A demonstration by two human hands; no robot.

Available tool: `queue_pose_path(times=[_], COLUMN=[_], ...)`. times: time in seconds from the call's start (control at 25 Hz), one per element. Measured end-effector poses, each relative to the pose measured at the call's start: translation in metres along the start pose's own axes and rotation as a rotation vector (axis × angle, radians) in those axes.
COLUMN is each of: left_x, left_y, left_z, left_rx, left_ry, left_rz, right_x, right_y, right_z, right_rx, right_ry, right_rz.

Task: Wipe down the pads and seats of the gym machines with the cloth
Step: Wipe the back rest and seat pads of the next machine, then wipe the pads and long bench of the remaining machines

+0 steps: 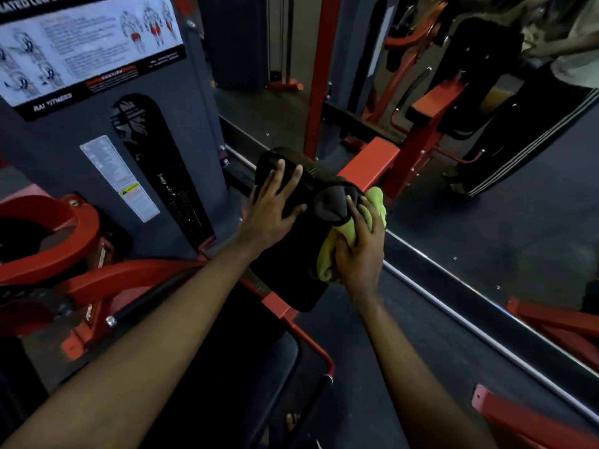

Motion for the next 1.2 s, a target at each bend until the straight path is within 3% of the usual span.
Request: queue_pose_path(times=[0.24,0.56,0.68,0.88,1.2], left_x=[0.003,0.000,-0.004,-0.007,0.020], left_y=[-0.002,0.018,0.032,0.051,0.052], left_z=[0.001,-0.001,-0.011,-0.063,-0.150], left_rx=[-0.056,0.047,0.128,0.323,0.368], left_ry=[0.048,0.123,0.076,-0.009,-0.019], left_rz=[0.058,0.133,0.126,0.104,0.263], right_x=[0.007,0.006,-0.003,-0.023,0.001], right_y=[-0.006,0.013,0.044,0.103,0.206], right_z=[-0.020,-0.007,-0.001,0.025,0.043], right_rx=[-0.021,-0.071,0.041,0.058,0.093], right_ry=[0.087,-0.254,-0.257,-0.411,-0.423], right_rz=[-0.021,0.059,0.085,0.235,0.154])
Point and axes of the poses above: each hand's wrist, its own x-axis away from the middle knuckle, its own y-axis out of the back of the hand, z = x × y, the point moved 3 cm from there along -x, towards the middle knuckle, and after that the axes turned 6 degrees about x, right-handed, at the moved point
